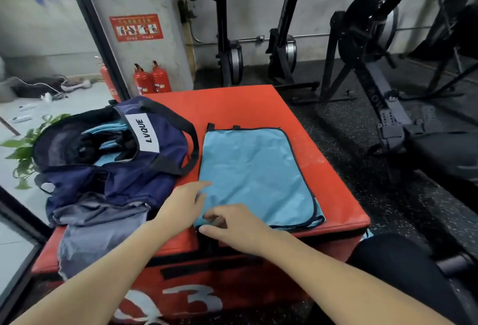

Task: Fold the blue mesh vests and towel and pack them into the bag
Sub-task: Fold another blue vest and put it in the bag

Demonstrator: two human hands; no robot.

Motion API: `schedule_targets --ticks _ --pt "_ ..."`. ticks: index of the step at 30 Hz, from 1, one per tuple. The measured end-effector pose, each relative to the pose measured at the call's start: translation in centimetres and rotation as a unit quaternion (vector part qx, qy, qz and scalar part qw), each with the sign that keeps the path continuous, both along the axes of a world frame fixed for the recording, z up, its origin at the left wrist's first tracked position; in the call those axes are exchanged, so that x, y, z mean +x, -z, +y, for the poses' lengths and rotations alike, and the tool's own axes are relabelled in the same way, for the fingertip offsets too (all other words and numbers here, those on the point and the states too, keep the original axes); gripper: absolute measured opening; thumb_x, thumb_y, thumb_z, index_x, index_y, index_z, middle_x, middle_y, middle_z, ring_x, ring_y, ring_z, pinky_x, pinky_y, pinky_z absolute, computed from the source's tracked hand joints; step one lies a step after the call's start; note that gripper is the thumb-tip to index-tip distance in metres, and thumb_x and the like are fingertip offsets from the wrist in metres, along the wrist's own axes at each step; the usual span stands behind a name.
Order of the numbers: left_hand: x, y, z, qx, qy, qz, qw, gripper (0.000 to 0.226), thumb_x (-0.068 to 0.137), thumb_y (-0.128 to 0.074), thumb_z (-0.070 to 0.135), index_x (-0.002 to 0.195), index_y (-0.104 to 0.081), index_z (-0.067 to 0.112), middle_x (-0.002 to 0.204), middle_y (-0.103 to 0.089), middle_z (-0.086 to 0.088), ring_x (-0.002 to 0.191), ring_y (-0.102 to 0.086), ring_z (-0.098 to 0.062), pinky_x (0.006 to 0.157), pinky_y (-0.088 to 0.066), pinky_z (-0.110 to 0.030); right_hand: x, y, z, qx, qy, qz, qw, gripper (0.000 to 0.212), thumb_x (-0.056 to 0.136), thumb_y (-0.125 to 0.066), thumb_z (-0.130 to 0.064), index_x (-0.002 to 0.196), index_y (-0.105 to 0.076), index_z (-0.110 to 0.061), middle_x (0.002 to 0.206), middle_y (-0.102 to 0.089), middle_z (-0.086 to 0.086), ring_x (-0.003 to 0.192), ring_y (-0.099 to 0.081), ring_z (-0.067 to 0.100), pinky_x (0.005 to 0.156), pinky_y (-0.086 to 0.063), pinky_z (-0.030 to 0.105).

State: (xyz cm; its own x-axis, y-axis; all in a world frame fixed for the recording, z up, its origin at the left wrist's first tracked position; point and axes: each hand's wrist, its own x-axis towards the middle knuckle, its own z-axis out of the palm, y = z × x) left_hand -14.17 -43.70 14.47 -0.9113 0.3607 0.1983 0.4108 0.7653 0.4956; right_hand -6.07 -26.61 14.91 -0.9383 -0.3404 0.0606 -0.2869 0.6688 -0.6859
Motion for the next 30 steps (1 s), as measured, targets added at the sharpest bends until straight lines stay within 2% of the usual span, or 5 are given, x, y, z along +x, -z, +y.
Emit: schedule_targets --ticks 7,11,18,24,30 --pt "4.0 1.1 -2.9 -0.01 0.072 -0.013 0.997 0.021 0.089 -0.071 0.034 0.108 -0.076 0.028 0.106 -0.062 0.028 0.112 -0.058 -0.004 0.097 -0.04 -0.015 2.6 0.2 9.9 0.102 0.035 0.075 0.991 0.037 0.088 -0.07 -0.046 0.118 -0.068 -0.024 0.114 -0.067 -0.011 0.108 -0.057 0.005 0.098 -0.041 0.019" --pt "5.0 1.3 -3.3 0.003 0.09 0.003 0.996 0.041 0.082 -0.062 0.064 0.102 -0.076 0.032 0.098 -0.065 0.028 0.098 -0.054 0.001 0.087 -0.044 -0.017 3.7 0.4 15.7 0.157 0.053 0.07 0.984 0.042 0.078 -0.077 -0.052 0.112 -0.069 -0.029 0.108 -0.063 -0.019 0.106 -0.053 0.001 0.095 -0.035 0.013" --pt "6.8 1.3 -3.0 -0.049 0.1 -0.035 0.993 0.039 0.076 -0.078 0.05 0.11 -0.069 0.035 0.096 -0.058 0.024 0.095 -0.049 0.005 0.087 -0.038 -0.014 4.4 2.7 18.8 0.164 0.065 0.058 0.983 0.04 0.077 -0.082 -0.036 0.115 -0.072 -0.027 0.101 -0.055 -0.026 0.104 -0.051 0.006 0.093 -0.026 0.001" --pt "8.1 1.6 -2.2 -0.073 0.071 -0.035 0.994 0.038 0.08 -0.078 0.029 0.117 -0.07 0.025 0.103 -0.058 0.012 0.102 -0.054 -0.009 0.095 -0.038 -0.021 4.5 2.8 18.6 0.165 0.054 0.084 0.981 0.016 0.083 -0.079 -0.027 0.099 -0.077 -0.026 0.088 -0.057 -0.021 0.093 -0.053 0.007 0.088 -0.04 0.021" --pt "9.0 0.3 -1.9 -0.019 0.031 -0.015 0.999 0.01 0.08 -0.079 0.03 0.087 -0.072 0.033 0.089 -0.06 0.015 0.09 -0.056 -0.006 0.085 -0.042 -0.023 5.2 2.1 18.9 0.099 0.08 0.067 0.99 0.019 0.088 -0.073 -0.021 0.086 -0.06 -0.034 0.1 -0.058 -0.015 0.098 -0.056 0.005 0.094 -0.044 0.029"
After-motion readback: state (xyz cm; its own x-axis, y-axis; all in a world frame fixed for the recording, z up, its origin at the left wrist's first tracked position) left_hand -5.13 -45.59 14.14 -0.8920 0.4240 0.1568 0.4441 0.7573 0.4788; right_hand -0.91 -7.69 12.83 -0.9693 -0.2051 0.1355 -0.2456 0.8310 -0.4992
